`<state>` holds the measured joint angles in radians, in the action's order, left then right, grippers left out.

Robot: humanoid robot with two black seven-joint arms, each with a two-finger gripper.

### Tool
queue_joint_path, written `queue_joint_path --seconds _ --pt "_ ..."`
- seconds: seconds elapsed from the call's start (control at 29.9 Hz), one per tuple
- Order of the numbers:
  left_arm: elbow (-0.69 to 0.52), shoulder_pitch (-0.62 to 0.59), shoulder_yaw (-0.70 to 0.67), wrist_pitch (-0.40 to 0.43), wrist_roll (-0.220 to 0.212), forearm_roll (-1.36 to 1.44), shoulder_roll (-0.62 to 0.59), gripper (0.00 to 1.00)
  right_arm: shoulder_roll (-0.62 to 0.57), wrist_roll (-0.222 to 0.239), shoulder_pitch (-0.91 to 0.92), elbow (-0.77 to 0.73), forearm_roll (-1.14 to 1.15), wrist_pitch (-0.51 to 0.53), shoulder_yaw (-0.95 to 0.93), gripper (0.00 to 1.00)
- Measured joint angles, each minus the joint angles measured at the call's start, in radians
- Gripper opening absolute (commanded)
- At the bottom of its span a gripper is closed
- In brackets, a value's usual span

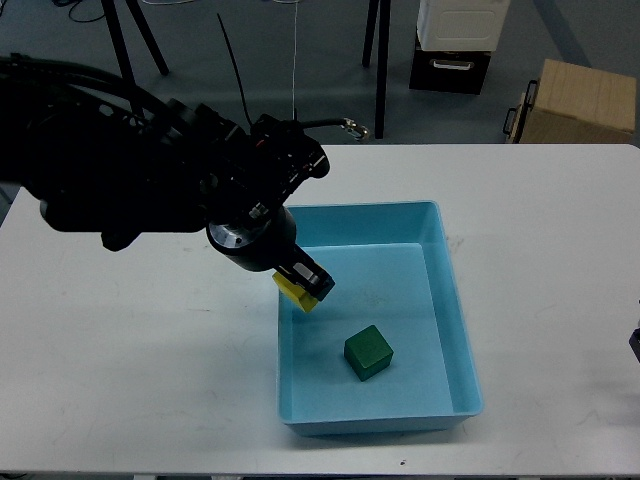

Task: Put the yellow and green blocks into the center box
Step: 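Carry the yellow cube into the box above the green cube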

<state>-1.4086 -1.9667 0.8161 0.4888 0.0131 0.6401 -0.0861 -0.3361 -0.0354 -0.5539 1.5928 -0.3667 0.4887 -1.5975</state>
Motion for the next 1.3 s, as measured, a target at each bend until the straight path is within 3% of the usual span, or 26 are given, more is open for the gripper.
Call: queue_joint_path --seconds 0.17,0.54,0.8,1.3 --pt "0.005 -0.032 0.000 0.000 0.018 -0.039 0.078 0.00 0.001 0.000 0.000 -0.003 0.000 0.000 0.001 1.00" --pt "0.128 -0.009 0.007 0.000 0.038 -0.057 0.086 0.00 0.002 0.000 0.014 -0.049 0.000 0.000 0.002 1.00" --pt "0.132 0.005 0.008 0.000 0.069 -0.059 0.086 0.00 0.002 0.000 0.030 -0.065 0.000 0.000 0.012 1.00" --pt "0.127 0.109 0.008 0.000 0.074 -0.059 0.086 0.04 0.002 0.000 0.031 -0.069 0.000 0.000 0.017 1.00"
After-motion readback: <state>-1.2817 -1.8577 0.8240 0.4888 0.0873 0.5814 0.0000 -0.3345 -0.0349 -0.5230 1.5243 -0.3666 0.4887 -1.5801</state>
